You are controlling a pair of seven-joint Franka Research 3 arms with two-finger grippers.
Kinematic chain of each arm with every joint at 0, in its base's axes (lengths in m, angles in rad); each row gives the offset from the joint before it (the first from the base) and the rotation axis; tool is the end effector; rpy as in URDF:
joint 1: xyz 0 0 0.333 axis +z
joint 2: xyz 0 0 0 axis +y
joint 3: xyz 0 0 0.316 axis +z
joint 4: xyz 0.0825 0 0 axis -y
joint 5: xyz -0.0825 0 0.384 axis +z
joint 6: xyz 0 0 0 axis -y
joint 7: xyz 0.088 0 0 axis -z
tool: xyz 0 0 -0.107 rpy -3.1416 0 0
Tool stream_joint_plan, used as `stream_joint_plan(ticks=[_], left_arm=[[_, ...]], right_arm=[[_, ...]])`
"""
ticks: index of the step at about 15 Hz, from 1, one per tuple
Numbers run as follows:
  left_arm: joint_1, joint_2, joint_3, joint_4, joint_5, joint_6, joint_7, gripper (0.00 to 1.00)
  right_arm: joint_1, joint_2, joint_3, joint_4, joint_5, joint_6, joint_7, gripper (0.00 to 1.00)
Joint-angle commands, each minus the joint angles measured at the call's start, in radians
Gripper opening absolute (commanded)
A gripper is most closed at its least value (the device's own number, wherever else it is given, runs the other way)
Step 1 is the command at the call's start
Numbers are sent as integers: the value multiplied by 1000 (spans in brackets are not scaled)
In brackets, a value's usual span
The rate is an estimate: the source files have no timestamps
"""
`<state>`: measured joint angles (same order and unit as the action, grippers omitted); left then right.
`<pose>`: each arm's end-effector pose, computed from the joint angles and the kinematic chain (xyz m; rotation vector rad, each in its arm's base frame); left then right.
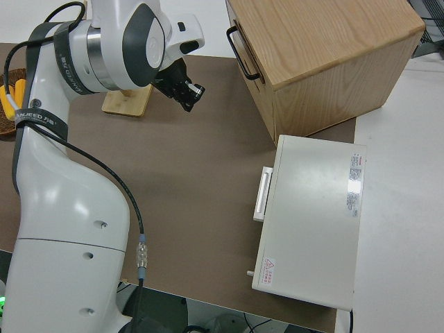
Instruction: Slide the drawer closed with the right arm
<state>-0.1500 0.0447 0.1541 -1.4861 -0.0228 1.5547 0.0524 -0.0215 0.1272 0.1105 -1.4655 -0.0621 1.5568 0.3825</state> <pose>0.5673 -0.0023 0.6382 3.1252 -0.0769 0.0389 0.5902 0.0416 0.6005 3.0531 -0.4519 -0.0354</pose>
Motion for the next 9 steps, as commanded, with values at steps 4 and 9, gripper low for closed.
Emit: stream_joint_plan(ticks=[4,9], left_arm=[[-17,12,16,20,15,1,6,995],[-17,12,16,20,14,1,6,998]], right_arm=[[103,-90,-182,-117,74,6,-209,0],[132,-98,-252,-130,51,26,-373,0]])
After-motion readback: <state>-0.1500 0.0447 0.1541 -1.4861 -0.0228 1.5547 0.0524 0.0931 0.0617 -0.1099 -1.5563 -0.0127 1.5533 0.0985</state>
